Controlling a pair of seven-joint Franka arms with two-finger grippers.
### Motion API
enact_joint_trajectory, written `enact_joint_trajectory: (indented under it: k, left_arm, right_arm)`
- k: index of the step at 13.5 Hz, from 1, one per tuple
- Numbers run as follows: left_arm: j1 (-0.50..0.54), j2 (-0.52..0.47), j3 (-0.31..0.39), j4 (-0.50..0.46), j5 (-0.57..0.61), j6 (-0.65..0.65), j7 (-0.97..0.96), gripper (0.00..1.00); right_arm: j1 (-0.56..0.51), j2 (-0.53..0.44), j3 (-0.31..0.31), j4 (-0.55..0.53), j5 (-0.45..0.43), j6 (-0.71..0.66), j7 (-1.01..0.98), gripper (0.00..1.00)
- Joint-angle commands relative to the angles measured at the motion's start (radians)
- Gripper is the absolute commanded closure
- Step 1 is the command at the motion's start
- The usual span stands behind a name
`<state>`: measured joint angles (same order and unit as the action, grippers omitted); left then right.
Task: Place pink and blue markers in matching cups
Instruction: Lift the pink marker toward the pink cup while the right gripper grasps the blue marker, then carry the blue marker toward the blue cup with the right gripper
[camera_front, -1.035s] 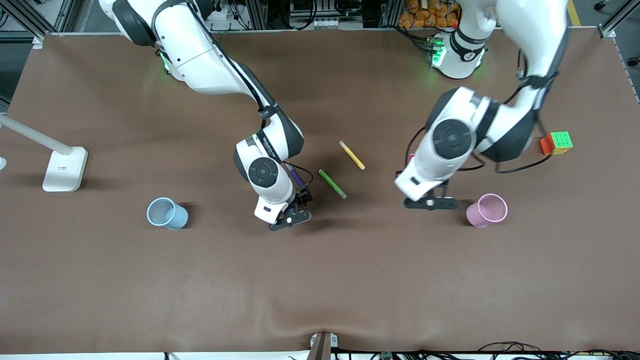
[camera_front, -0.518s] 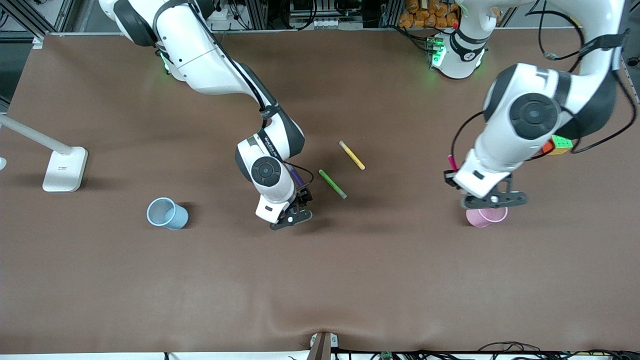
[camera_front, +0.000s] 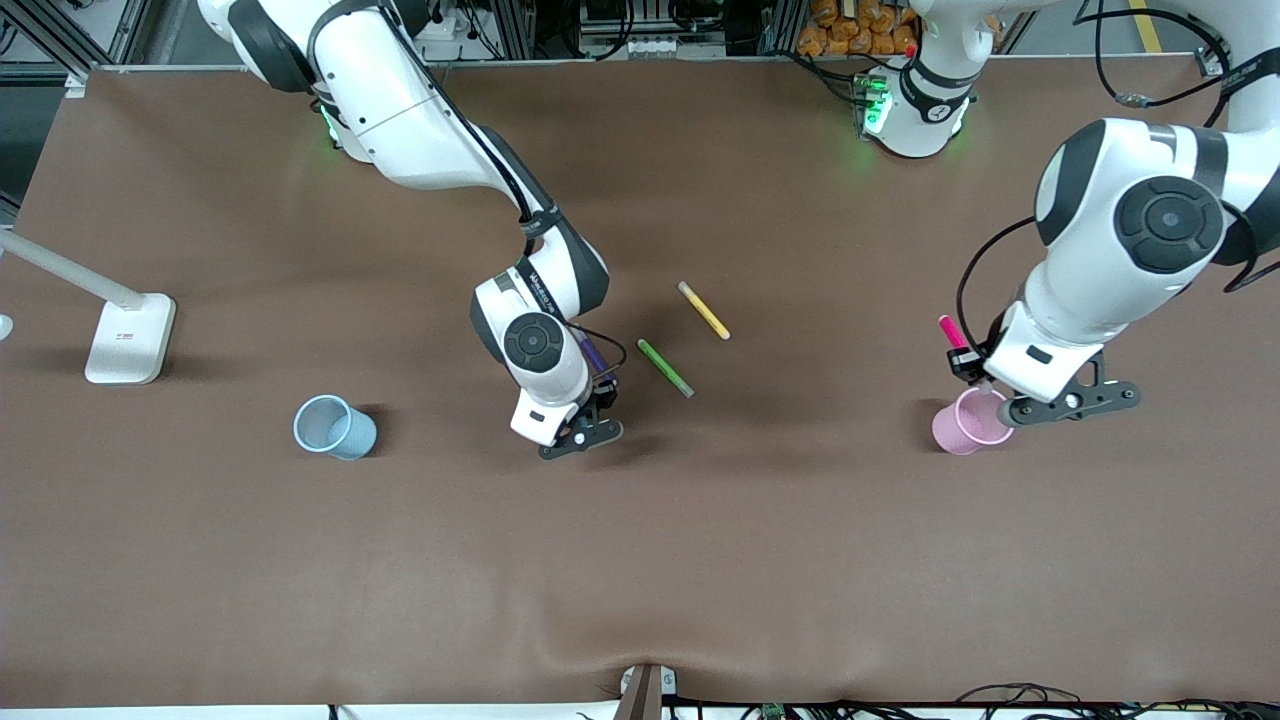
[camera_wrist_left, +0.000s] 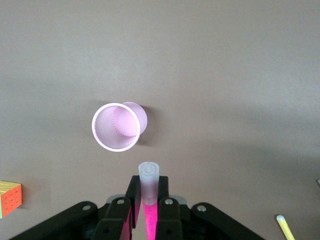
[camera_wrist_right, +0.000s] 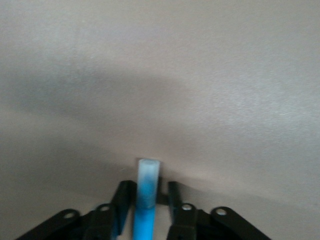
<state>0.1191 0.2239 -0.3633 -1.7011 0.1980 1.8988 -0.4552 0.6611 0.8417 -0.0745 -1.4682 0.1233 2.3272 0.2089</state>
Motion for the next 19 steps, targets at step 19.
enact_joint_trajectory:
  k: [19]
  left_arm:
    - [0.104, 0.084, -0.009, -0.025, 0.239, 0.069, -0.500, 1.00]
  right_arm:
    - [-0.077, -0.163, -0.099, 0.012, 0.001, 0.075, -0.258, 1.00]
